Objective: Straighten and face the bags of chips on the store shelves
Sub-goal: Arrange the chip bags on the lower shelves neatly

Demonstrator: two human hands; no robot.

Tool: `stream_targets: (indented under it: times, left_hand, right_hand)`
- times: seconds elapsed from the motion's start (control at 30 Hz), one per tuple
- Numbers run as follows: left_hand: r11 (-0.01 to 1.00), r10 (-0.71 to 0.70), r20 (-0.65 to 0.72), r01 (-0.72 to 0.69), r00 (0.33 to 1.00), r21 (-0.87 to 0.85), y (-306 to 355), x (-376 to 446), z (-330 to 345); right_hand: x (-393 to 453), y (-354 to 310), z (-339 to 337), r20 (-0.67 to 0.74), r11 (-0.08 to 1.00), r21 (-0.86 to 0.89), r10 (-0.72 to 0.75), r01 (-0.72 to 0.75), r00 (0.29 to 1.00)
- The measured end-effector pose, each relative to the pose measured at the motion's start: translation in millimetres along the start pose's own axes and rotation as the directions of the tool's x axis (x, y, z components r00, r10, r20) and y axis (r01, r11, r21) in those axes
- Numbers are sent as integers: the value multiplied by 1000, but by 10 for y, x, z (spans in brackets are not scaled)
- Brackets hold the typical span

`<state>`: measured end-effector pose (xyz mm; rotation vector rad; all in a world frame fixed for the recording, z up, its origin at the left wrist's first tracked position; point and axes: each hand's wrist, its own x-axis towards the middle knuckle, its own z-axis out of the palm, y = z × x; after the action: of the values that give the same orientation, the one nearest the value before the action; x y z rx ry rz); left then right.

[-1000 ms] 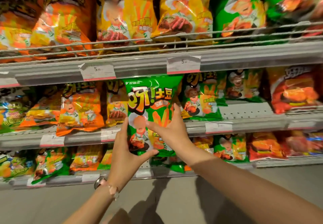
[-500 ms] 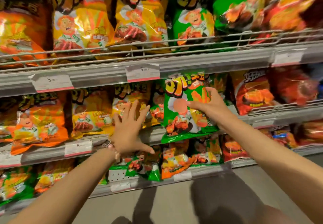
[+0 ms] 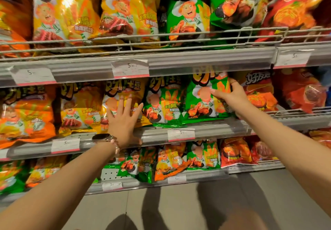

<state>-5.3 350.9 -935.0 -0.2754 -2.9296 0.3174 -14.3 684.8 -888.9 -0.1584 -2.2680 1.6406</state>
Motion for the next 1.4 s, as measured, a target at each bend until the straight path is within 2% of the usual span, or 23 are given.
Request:
stream_targets:
  times: [0.17, 0.27, 0.33, 0.43, 0.5, 0.6, 0.93, 1.03, 1.13, 1.27, 1.4]
  left_hand:
    - [999, -25, 19, 24, 1000, 25, -3, 16, 39]
    - [999, -30, 19, 29, 999, 23, 0, 5, 29]
    - [999, -32, 24, 31, 999, 36, 2, 4, 26]
    - [998, -42, 19, 41, 999, 43, 3, 13, 33]
    - [997, -50, 22, 49, 999, 56, -6, 30, 45]
    - [996, -59, 27, 57, 998, 75, -1, 29, 54]
    - [998, -22, -64, 25, 998, 56, -8, 33, 139]
    - [997, -27, -62, 31, 998, 70, -8, -16, 137]
    - [997, 40, -133, -30, 990, 72, 9, -88, 73]
    - [984, 180, -277, -171, 944, 55, -119, -167, 197]
    - [965, 263, -327, -253, 908, 75, -282, -90, 418]
  right_hand:
    - [170, 320, 57, 1, 998, 9, 66, -66, 998]
    - [216, 434, 138, -31, 994, -62, 84, -85, 996]
    - [211, 473, 191, -105, 982, -187, 16, -36, 994]
    - [80, 442, 247, -190, 881, -453, -244, 136, 951]
    - [-21, 372, 320, -136, 783, -578, -368, 228, 920]
    - [-18, 362, 447, -50, 692, -681, -370, 239, 928]
    - [22, 448, 485, 19, 647, -712, -370, 272, 929]
    - [5, 422, 482, -1, 625, -736, -383, 259, 924]
    - [-42, 441, 516, -66, 554, -803, -449, 219, 891]
    - [-106, 481, 642, -78, 540, -809, -490, 232, 868]
    - [-92, 516, 681, -84, 509, -829, -523, 232, 848]
